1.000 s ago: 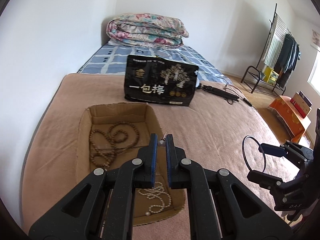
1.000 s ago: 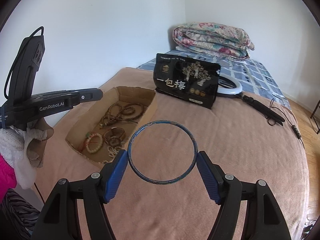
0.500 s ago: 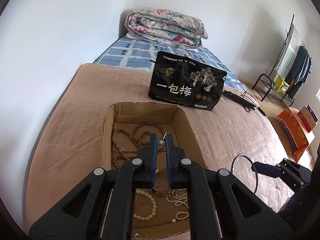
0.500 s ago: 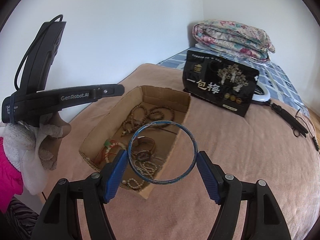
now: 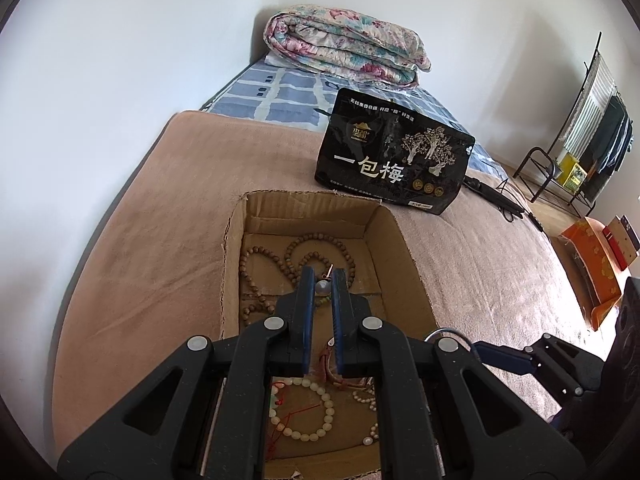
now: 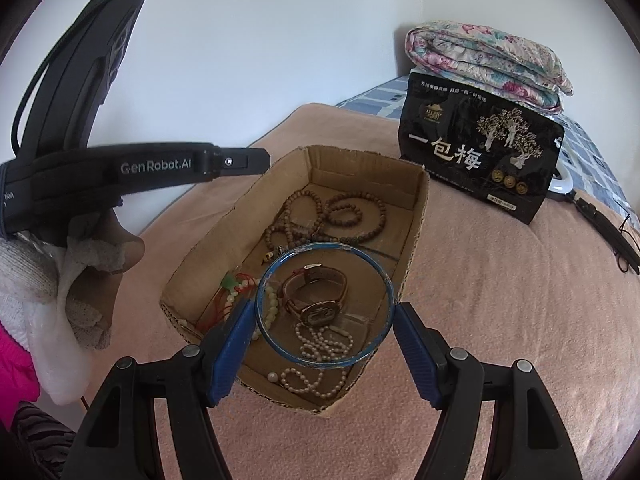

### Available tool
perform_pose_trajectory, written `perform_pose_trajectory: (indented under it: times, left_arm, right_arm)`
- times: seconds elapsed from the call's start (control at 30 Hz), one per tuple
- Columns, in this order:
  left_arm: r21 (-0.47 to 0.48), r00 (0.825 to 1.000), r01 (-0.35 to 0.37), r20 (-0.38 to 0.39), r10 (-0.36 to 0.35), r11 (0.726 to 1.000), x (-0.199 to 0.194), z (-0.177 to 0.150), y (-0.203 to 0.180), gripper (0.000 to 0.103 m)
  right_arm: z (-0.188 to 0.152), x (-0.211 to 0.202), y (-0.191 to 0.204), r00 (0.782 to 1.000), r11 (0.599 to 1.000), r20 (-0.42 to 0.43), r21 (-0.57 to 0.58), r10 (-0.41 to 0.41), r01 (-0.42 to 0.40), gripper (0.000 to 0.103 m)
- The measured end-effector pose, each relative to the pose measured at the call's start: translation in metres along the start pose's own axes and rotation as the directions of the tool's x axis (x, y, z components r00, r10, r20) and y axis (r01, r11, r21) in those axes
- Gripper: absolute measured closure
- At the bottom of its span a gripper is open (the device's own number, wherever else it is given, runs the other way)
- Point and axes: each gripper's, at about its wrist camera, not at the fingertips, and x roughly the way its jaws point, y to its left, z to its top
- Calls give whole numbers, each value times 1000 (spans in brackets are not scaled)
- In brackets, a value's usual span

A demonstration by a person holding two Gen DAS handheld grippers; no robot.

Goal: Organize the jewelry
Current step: 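Open both grippers above the box, dropping the pearl and bangle inside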

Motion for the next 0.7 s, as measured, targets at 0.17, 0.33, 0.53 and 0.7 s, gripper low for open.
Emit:
perform_pose_trajectory:
  times: [0.17, 0.33, 0.53, 0.7]
  left_arm:
    - [11, 1000, 11, -3, -11, 1000, 0, 1, -5, 97]
    - [15, 1000, 5, -16, -4, 1000, 4, 1, -11, 97]
    - [-8, 1000, -1, -27, 1, 1000, 6, 0, -9, 64]
    - [-13, 1000, -9, -15, 9, 1000, 2, -1, -8, 64]
  right_arm:
    - [0, 4, 3, 1000, 1000, -1, -4, 6, -6, 30]
    - [0, 4, 3, 1000, 1000, 5, -5, 23, -23, 29]
    - [-1, 0, -2, 1000, 1000, 13, 4, 10, -10, 19]
    - [-1, -7, -9, 1000, 1000, 23, 23, 8, -8, 19]
